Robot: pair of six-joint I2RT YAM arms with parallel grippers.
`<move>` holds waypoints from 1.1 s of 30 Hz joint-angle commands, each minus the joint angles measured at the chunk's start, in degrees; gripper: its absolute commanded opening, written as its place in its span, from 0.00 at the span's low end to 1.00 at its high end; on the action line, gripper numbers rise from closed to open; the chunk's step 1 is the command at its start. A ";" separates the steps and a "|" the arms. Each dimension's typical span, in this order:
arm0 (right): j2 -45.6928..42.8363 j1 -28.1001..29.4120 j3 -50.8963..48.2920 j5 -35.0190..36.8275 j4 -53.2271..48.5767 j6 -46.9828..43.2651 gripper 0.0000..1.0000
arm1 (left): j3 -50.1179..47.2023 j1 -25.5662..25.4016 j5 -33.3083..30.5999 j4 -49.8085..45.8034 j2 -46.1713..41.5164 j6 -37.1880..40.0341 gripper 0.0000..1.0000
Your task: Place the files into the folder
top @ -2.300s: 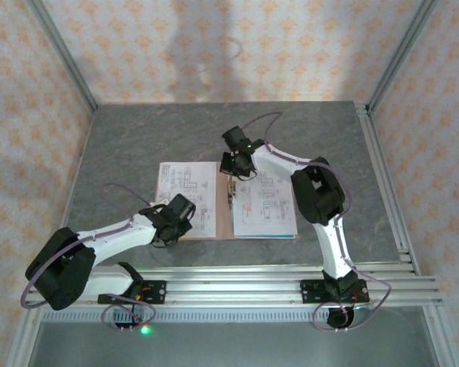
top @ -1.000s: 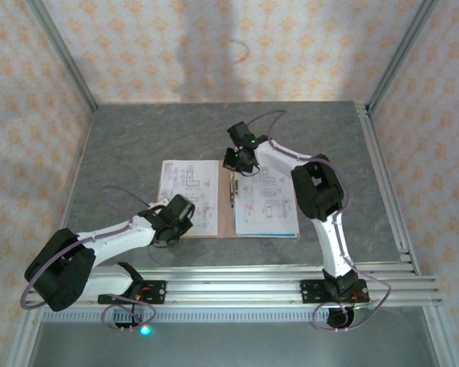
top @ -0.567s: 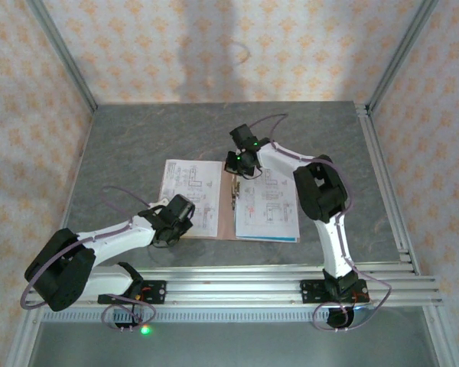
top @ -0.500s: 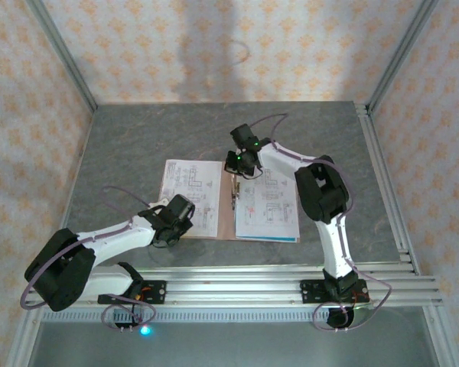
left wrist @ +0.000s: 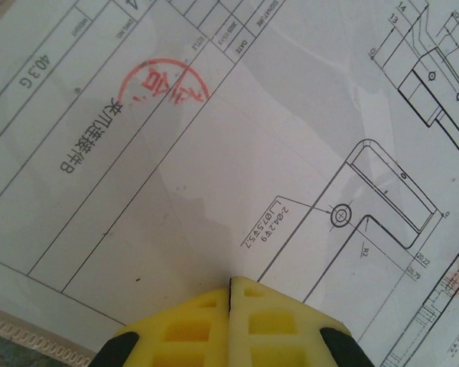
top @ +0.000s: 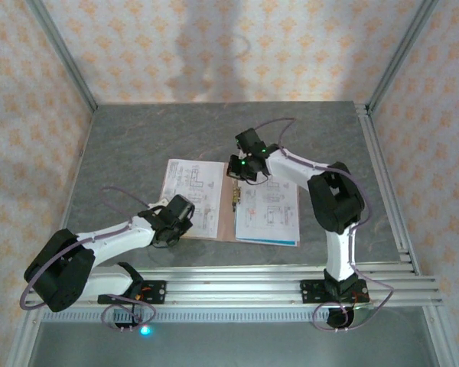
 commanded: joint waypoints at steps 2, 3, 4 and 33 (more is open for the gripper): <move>-3.60 1.35 -2.90 -0.47 1.90 1.38 0.00 | -2.08 0.13 -0.68 -3.35 0.04 -0.56 0.00; -3.96 1.45 -3.50 -0.23 2.08 1.66 0.00 | -2.07 0.12 -0.68 -3.43 0.06 -0.69 0.00; -4.48 1.53 -4.03 -0.01 2.24 1.97 0.00 | -2.08 0.12 -0.64 -3.43 -0.05 -0.71 0.00; -46.66 1.06 -48.63 11.65 19.41 34.29 0.47 | -0.06 -12.04 -1.23 4.66 7.80 -11.58 0.00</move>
